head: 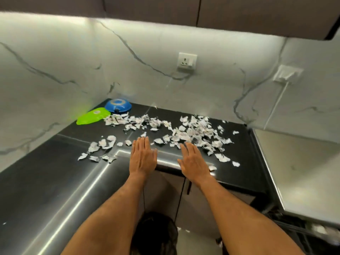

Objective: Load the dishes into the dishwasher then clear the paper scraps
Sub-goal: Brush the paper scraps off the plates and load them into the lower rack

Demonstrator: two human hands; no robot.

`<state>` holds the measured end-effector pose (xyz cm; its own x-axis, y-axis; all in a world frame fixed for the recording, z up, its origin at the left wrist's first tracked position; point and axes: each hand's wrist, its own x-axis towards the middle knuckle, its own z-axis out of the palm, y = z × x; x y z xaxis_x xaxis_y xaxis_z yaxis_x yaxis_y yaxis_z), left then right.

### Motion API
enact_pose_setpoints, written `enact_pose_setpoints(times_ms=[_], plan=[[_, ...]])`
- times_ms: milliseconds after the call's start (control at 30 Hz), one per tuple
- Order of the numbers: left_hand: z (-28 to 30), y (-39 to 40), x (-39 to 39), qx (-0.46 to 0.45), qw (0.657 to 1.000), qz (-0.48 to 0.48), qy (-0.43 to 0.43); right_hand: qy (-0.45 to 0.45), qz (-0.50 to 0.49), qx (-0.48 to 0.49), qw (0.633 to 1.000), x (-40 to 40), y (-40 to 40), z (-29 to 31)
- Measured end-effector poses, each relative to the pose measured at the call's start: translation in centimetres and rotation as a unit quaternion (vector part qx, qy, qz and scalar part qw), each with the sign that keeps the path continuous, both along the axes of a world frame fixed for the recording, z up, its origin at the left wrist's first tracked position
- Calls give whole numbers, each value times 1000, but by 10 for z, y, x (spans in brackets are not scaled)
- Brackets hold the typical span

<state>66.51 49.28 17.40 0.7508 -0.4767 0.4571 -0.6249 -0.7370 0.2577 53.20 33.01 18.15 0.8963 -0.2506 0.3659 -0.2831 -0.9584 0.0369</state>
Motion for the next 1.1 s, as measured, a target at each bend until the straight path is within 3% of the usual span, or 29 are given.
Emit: enact_pose_setpoints(times_ms=[467, 900, 1100], plan=[[36, 49, 139, -6, 990, 134, -32, -37, 129, 23, 991, 189, 11, 41], [36, 3, 264, 3, 968, 252, -13, 2, 235, 5, 972, 372, -42, 46], [27, 7, 306, 52, 961, 271, -9, 15, 255, 11, 967, 426, -40, 41]])
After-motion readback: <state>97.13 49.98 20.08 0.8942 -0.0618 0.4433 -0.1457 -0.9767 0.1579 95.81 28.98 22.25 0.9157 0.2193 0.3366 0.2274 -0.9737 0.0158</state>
